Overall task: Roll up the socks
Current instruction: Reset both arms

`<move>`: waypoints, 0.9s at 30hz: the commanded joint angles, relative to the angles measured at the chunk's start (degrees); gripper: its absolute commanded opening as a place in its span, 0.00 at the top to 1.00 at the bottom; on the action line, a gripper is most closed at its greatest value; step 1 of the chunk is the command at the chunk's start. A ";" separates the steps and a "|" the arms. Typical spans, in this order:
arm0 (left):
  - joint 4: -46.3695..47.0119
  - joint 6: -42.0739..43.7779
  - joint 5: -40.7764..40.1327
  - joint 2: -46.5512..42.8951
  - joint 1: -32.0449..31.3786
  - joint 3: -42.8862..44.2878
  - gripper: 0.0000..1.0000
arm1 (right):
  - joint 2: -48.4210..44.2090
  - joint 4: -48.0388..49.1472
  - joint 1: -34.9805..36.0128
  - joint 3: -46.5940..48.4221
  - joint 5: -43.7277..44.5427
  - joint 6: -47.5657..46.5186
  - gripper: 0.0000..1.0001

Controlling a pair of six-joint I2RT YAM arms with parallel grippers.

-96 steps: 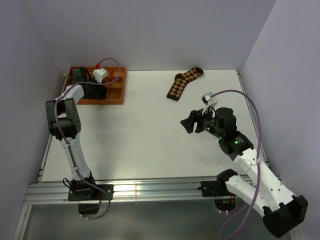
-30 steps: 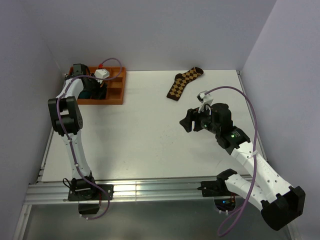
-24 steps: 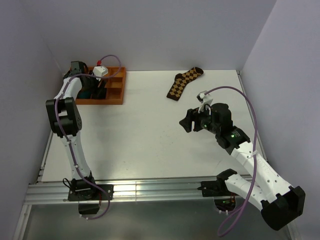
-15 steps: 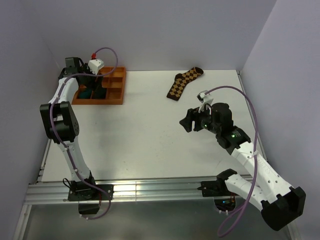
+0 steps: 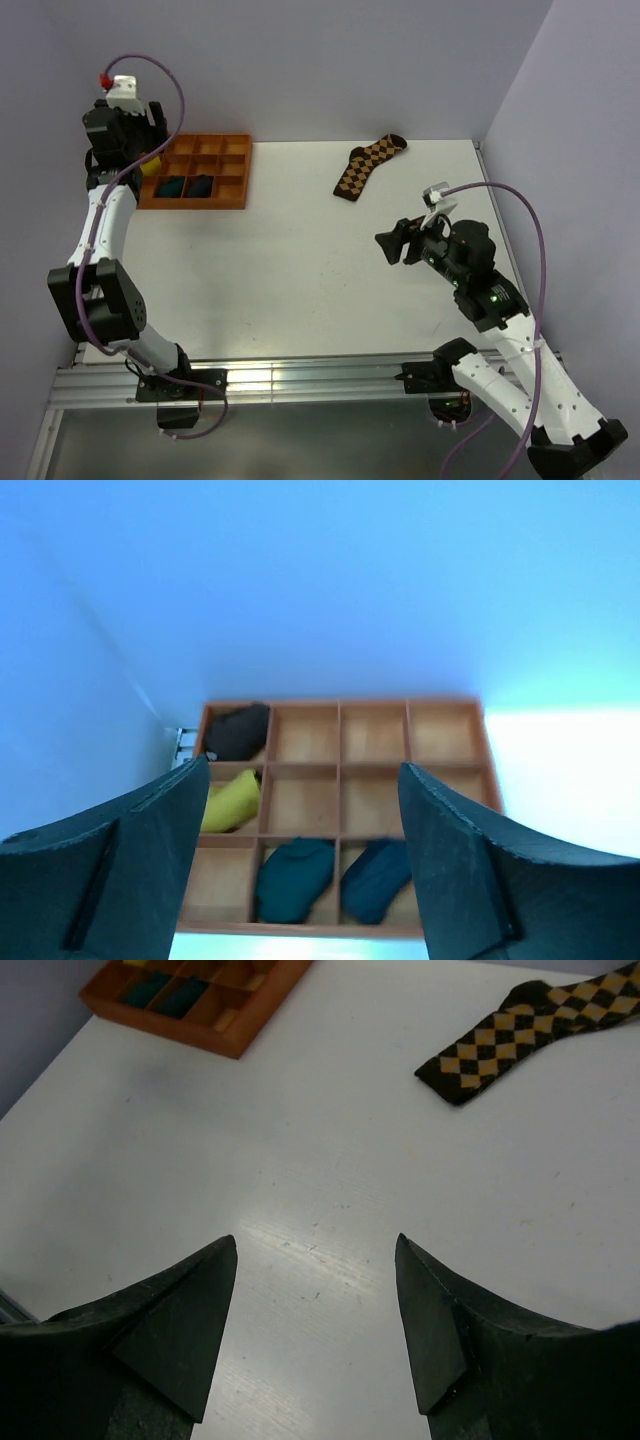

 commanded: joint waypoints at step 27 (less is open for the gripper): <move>-28.82 -18.88 -42.81 -64.08 -13.47 -12.03 0.01 | -25.46 -12.97 -0.37 10.27 34.56 -3.49 0.00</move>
